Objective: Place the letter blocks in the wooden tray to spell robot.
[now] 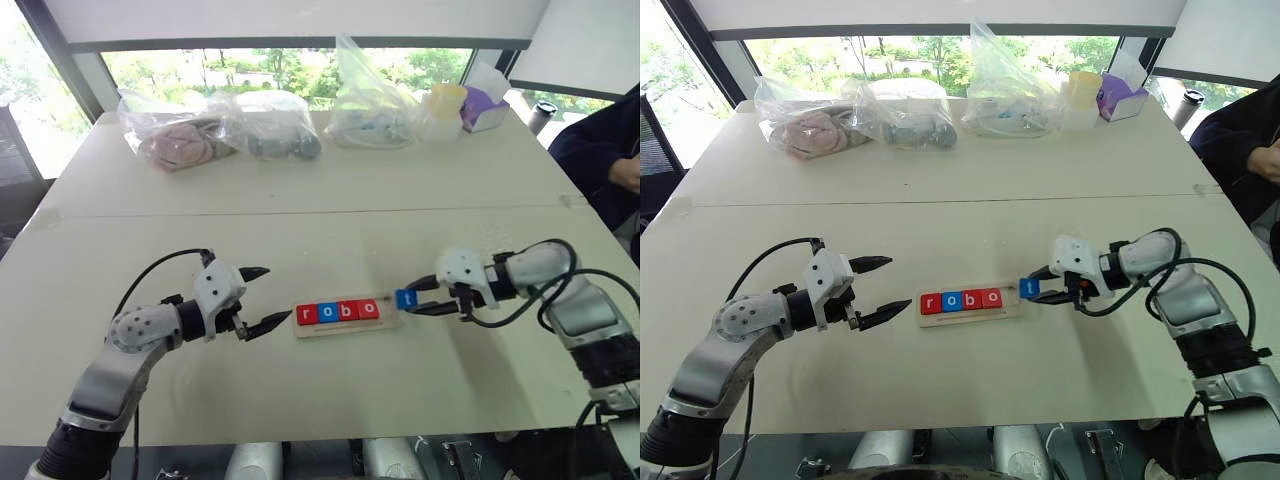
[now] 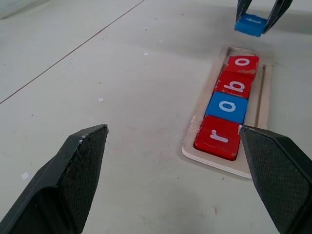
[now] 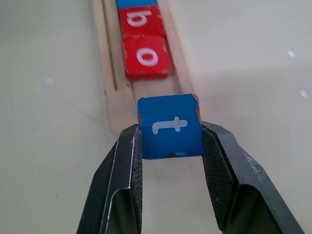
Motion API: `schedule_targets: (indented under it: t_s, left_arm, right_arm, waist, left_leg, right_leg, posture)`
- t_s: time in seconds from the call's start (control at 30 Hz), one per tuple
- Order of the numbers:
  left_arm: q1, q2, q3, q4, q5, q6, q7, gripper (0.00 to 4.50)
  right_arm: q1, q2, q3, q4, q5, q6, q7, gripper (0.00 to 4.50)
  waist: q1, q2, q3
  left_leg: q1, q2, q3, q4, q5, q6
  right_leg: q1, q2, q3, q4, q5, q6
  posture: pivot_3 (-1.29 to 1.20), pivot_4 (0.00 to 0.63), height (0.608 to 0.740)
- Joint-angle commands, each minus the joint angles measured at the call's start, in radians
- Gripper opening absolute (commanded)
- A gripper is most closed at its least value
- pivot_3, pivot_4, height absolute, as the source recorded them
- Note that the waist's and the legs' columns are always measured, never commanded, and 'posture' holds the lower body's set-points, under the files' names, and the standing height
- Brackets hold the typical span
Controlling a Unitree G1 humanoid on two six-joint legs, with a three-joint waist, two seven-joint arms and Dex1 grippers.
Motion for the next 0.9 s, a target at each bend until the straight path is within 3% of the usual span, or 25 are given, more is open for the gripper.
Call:
schedule_targets:
  t_s: [0.03,0.9]
  left_arm:
    - [0.003,0.001,0.017,-0.042,-0.015,-0.006,0.008,4.50]
    - [0.044,0.009,0.031,-0.085,-0.028,0.009,0.047,4.50]
  right_arm:
    - [-0.041,0.010,0.010,0.002,-0.007,-0.002,0.020,1.12]
    - [-0.097,0.095,0.073,0.077,-0.066,-0.054,0.037,1.12]
  waist:
    - [0.000,0.000,0.000]
    - [-0.001,0.000,0.000]
  left_leg:
    - [0.000,0.000,0.000,0.000,0.000,0.000]
    - [0.000,0.000,-0.001,0.000,0.000,0.000]
  right_leg:
    - [0.000,0.000,0.000,0.000,0.000,0.000]
    - [0.000,0.000,0.000,0.000,0.000,0.000]
  posture:
    - [0.00,0.150,0.740]
    - [0.00,0.150,0.740]
